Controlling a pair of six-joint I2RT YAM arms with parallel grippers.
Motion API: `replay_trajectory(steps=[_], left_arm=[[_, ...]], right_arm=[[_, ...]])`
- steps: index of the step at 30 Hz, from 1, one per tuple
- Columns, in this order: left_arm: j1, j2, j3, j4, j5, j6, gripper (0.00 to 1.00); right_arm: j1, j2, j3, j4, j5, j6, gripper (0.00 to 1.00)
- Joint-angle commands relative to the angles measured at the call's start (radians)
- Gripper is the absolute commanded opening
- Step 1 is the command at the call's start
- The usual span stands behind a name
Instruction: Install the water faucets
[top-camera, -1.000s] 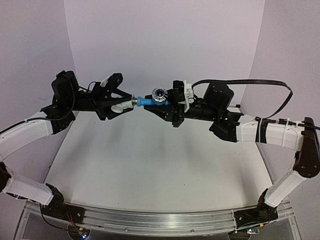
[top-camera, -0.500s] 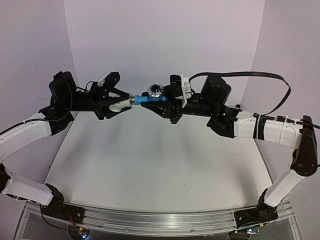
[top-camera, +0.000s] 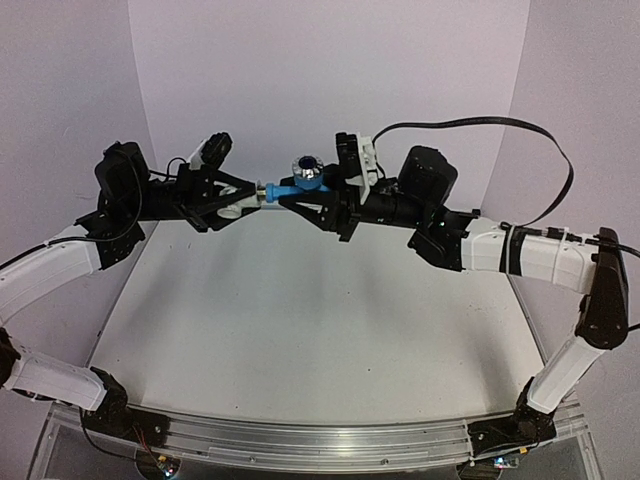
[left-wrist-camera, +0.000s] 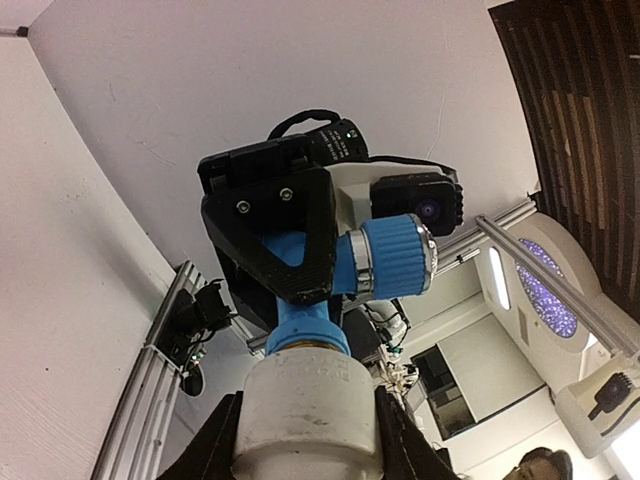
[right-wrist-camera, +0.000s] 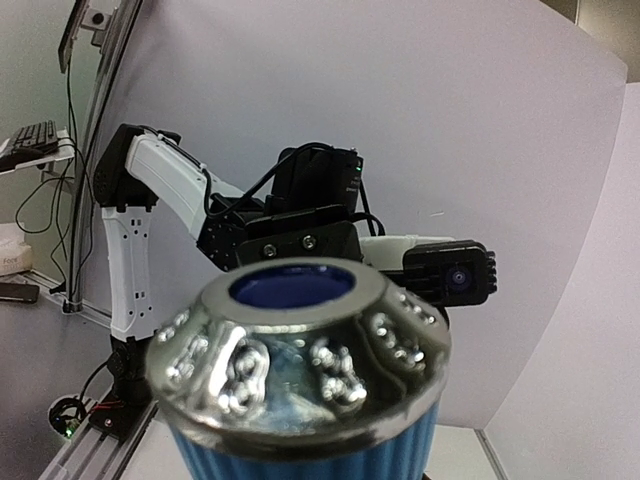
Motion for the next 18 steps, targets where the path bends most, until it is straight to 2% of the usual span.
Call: replay_trajectory(steps=[1, 12, 18], left_arm=[[-0.027, 0.016, 0.039, -0.024, 0.011, 0.156, 0.0], [-0.026, 0.059, 0.106, -0.181, -0.016, 0.385, 0.0], [-0.026, 0.068, 0.137, -0.239, -0.06, 0.5, 0.0]], right_arm=[[0.03, 0.058, 0.089, -0.003, -0.009, 0.103, 0.0], [0.052, 0.11, 0.155, -0.076, 0.027, 0.185, 0.0], [0.052, 0.143, 0.188, -0.077, 0.028, 0.293, 0.0]])
